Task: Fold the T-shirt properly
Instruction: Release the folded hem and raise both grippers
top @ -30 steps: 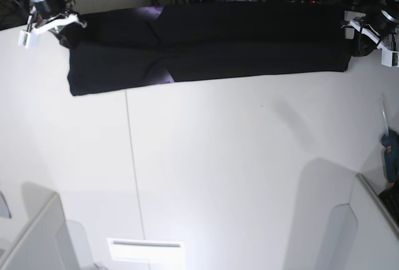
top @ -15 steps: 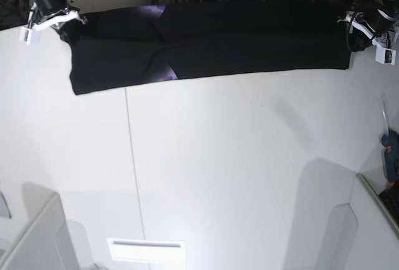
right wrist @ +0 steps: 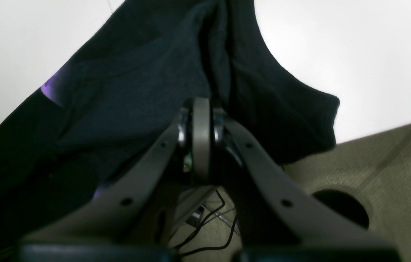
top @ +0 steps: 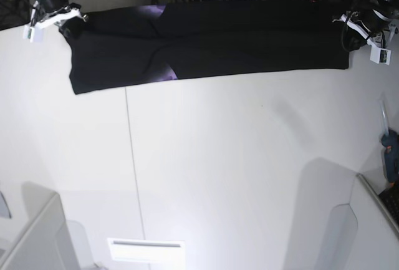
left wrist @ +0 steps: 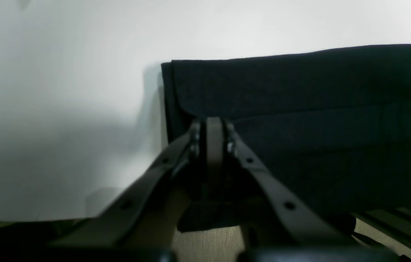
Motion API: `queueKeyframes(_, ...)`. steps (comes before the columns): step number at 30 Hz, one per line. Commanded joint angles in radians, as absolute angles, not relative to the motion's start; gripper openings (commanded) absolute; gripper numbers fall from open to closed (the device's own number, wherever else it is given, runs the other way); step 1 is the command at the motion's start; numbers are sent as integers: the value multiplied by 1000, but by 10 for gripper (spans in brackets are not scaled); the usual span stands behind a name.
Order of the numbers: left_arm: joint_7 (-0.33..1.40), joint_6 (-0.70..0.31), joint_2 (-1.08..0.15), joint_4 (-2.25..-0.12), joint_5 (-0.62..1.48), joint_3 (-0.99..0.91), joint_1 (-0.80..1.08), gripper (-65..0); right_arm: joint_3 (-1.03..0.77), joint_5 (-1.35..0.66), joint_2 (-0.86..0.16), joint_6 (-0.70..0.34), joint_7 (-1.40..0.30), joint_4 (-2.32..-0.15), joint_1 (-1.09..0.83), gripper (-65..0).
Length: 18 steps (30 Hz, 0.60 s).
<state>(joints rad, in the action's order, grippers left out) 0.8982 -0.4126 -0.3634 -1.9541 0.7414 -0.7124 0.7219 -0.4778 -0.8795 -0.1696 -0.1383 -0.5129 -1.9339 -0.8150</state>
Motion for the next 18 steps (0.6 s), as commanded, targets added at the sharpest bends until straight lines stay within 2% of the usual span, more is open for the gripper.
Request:
queueKeyframes(1,880,-414,-378,-1962,750,-725,727,-650,-483,-886,-177,-142,-495,-1939,-826,-650)
queueKeyframes(3,880,-414,-378,-1962,750,-725,727,-650,-484,-886,-177,-142,-495,-1926,-826,-650)
queueKeyframes(6,880,-409,-380,-1962,750,-727,727,-650,-484,-886,-177,-142,-495,-1919,-826,-504)
queueKeyframes(7,880,-409,-380,-1962,750,-727,727,-622,-484,-886,-177,-142,-495,-1919,-826,-470)
queueKeyframes(8,880,-409,-380,-1962,750,-727,727,-543,-484,-886,-177,-142,-495,-1919,-826,-443)
queueKeyframes(10,880,-409,-381,-1962,750,-727,727,-405,-492,-886,-177,-140,-495,-1919,-826,-435)
queueKeyframes(12,880,-409,-383,-1963,750,-727,727,-304,-493,-886,-176,-140,-490,-1919,-826,-435)
queueKeyframes(15,880,-409,-378,-1966,757,-757,727,-232,-503,-886,-163,-150,-483,-1928,-823,-435)
queueKeyframes(18,886,-412,-352,-1971,762,-822,728,-235,-496,-886,-162,-278,-467,-1957,-800,-435)
